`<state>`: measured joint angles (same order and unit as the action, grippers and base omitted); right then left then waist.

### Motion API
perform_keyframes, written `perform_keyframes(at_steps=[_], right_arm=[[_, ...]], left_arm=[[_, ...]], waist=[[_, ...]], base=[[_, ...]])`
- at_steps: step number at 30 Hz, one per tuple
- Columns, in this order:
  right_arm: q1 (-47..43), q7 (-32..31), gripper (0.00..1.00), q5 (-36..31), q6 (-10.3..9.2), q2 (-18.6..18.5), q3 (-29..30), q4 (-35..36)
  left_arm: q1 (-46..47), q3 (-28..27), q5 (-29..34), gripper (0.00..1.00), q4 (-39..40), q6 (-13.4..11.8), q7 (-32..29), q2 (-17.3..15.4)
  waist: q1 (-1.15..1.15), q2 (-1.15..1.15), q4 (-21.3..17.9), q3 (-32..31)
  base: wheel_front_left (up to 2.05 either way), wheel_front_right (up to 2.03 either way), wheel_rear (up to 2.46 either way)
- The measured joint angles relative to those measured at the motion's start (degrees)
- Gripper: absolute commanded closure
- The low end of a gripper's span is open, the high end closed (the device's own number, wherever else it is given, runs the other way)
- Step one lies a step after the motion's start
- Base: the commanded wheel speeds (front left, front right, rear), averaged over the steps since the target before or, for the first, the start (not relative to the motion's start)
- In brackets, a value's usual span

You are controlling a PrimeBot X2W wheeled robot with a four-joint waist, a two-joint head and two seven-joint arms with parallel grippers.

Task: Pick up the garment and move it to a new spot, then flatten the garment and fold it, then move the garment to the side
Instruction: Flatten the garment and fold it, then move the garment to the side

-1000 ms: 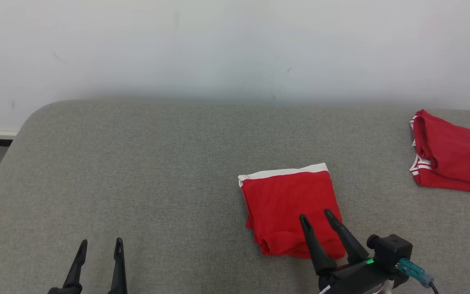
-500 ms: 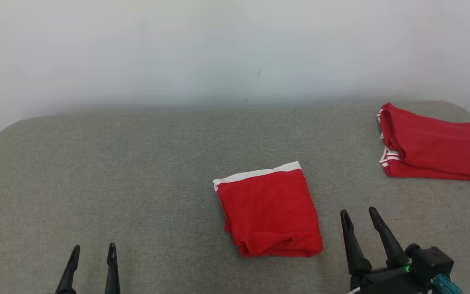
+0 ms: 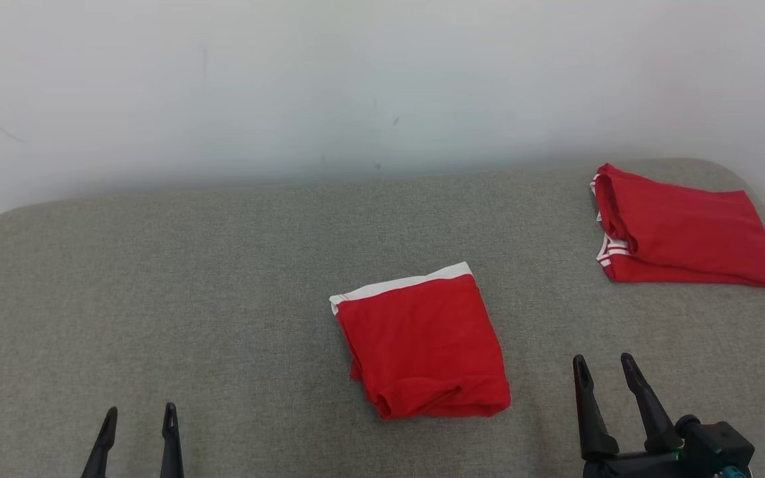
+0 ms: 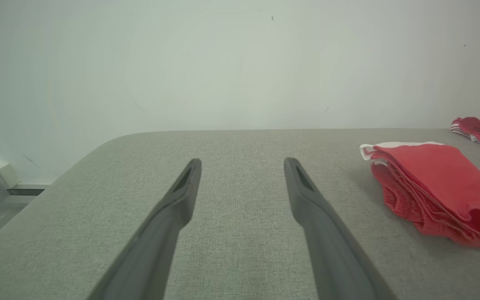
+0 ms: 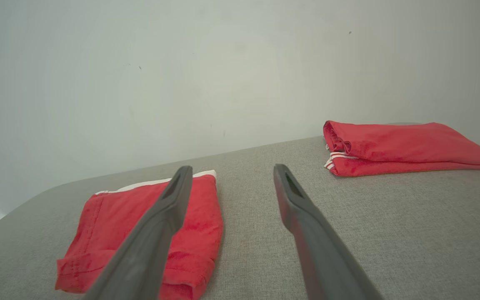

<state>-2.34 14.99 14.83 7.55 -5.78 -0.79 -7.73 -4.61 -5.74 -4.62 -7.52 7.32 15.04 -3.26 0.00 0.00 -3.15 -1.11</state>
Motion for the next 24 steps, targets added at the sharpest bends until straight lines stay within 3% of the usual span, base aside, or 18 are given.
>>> perform_keyframes(at_steps=[24], right_arm=[[0.3,0.0,0.00,-1.5,0.00,1.3,0.5,-2.3]], left_arm=[[-0.5,-1.4,0.1,0.00,0.4,0.0,0.0,0.1]], waist=[[0.00,0.00,1.2,0.5]], base=[[0.00,0.00,0.00]])
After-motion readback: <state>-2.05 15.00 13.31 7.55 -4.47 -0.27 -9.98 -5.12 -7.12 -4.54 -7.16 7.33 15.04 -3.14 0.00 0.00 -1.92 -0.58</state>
